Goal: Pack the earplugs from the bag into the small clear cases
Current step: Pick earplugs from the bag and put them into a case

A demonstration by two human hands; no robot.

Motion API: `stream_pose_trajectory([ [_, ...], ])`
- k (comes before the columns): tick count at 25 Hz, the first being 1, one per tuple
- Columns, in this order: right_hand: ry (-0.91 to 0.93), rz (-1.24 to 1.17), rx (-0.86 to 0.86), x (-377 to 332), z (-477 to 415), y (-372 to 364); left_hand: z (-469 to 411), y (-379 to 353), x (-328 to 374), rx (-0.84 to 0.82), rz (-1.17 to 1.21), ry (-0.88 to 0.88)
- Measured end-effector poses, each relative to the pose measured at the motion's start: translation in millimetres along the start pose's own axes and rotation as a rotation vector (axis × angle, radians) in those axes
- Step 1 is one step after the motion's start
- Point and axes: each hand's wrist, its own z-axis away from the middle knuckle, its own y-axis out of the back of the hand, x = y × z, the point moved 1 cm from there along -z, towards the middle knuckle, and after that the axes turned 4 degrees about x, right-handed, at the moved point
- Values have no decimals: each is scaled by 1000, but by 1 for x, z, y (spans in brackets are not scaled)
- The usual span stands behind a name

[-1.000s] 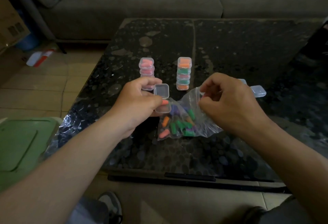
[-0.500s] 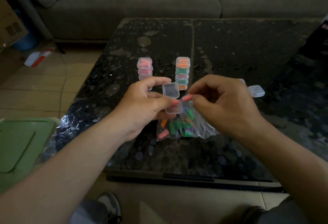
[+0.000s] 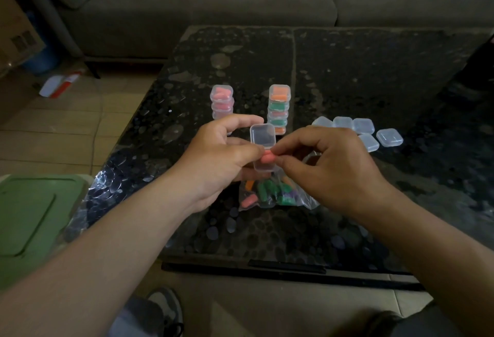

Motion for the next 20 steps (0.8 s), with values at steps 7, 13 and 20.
stream_pose_trajectory([
  [7,13,21,6,4,1,-4,-1,-1,-2,21,-6,-7],
  [13,-6,26,-14,6,0,-4,-1,0,-1,16,-4,-7],
  [20,-67,40,-6,5,-2,1,-1,-1,3,34,91,16],
])
